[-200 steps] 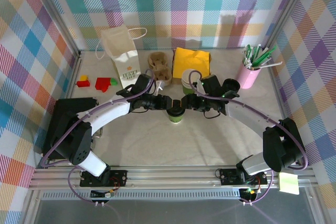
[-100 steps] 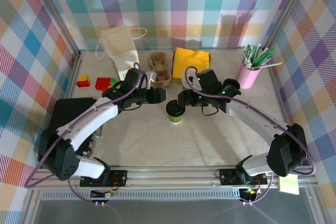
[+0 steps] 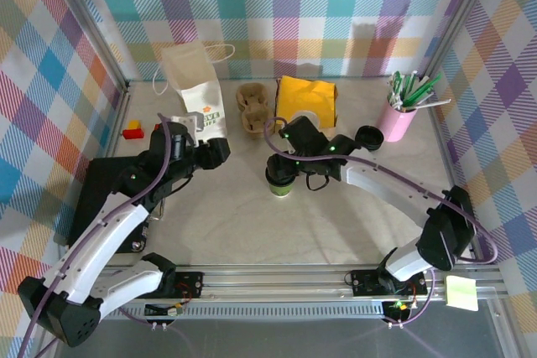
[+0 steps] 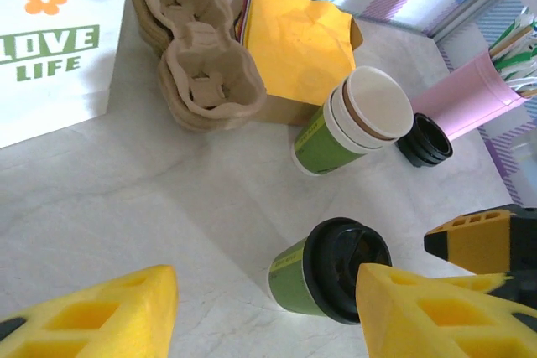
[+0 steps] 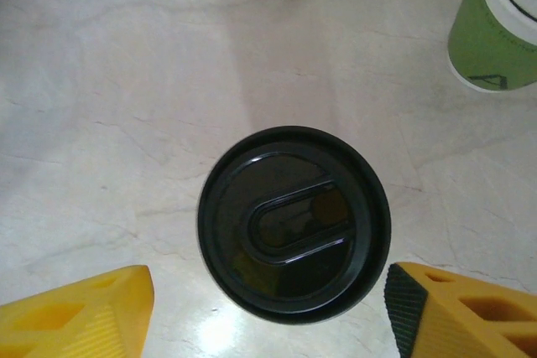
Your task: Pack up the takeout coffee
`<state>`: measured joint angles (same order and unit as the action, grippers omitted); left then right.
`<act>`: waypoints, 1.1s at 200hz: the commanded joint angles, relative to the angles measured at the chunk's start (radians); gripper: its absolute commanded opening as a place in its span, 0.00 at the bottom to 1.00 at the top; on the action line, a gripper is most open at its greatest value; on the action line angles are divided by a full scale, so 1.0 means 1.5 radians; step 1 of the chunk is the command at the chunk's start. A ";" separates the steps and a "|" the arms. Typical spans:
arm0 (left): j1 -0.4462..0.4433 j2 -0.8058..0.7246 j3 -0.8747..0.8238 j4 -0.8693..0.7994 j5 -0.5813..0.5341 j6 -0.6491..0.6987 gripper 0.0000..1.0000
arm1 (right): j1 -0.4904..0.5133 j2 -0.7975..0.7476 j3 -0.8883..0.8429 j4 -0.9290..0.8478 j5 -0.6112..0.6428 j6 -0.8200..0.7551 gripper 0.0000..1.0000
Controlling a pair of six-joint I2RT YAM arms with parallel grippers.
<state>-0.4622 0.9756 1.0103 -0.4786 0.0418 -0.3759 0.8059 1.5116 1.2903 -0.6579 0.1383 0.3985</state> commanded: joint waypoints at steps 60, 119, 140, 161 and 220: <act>0.006 -0.021 -0.015 -0.011 -0.012 0.017 0.58 | 0.021 0.074 0.053 -0.043 0.044 -0.016 0.85; 0.006 -0.026 -0.024 -0.009 -0.014 0.017 0.58 | 0.028 0.107 0.073 -0.050 0.053 -0.021 0.88; 0.006 -0.028 -0.026 -0.009 -0.016 0.017 0.58 | 0.030 0.118 0.079 -0.053 0.055 -0.021 0.89; 0.006 -0.029 -0.029 -0.009 -0.017 0.016 0.58 | 0.033 0.128 0.086 -0.060 0.061 -0.021 0.89; 0.006 -0.026 -0.033 -0.004 -0.015 0.017 0.58 | 0.041 0.147 0.095 -0.075 0.078 -0.017 0.84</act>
<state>-0.4618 0.9504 0.9699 -0.4957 0.0277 -0.3691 0.8589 1.7153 1.3975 -0.7345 0.2325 0.3794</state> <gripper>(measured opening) 0.585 0.843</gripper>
